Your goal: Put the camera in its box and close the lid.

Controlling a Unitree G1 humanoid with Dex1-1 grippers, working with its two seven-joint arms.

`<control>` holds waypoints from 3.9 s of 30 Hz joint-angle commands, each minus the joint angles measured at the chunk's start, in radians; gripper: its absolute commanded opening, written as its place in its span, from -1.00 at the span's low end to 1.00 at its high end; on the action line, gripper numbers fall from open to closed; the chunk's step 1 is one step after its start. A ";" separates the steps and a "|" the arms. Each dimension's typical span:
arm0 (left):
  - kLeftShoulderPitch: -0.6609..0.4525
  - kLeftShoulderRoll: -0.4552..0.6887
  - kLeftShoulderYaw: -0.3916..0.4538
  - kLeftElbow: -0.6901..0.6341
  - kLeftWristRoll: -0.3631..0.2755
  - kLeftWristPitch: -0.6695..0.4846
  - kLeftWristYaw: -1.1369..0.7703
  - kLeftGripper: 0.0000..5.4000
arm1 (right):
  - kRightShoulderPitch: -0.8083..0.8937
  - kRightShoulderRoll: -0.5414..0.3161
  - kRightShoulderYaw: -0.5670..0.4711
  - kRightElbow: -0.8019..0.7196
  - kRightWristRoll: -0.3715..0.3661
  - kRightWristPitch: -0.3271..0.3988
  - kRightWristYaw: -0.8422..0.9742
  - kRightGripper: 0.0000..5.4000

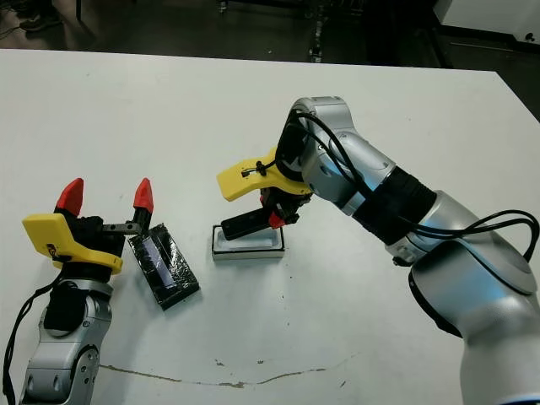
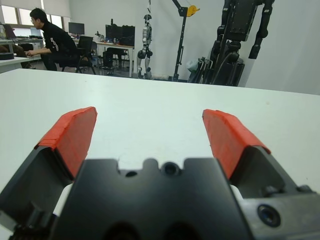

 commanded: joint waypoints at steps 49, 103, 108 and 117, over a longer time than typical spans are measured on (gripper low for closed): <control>0.027 -0.008 0.004 -0.004 -0.005 -0.010 0.007 1.00 | 0.057 0.057 0.051 -0.014 -0.095 -0.008 0.050 -0.38; 0.029 -0.008 0.002 -0.003 -0.019 -0.006 0.003 1.00 | -0.021 0.034 -0.059 0.079 0.169 0.184 -0.003 -0.38; 0.029 -0.009 0.003 0.000 -0.018 -0.008 0.004 1.00 | 0.001 0.029 -0.071 0.080 0.187 0.215 -0.001 -0.38; 0.030 -0.007 0.004 0.001 -0.022 -0.011 -0.001 1.00 | 0.037 0.028 -0.083 0.088 0.198 0.225 -0.035 -0.38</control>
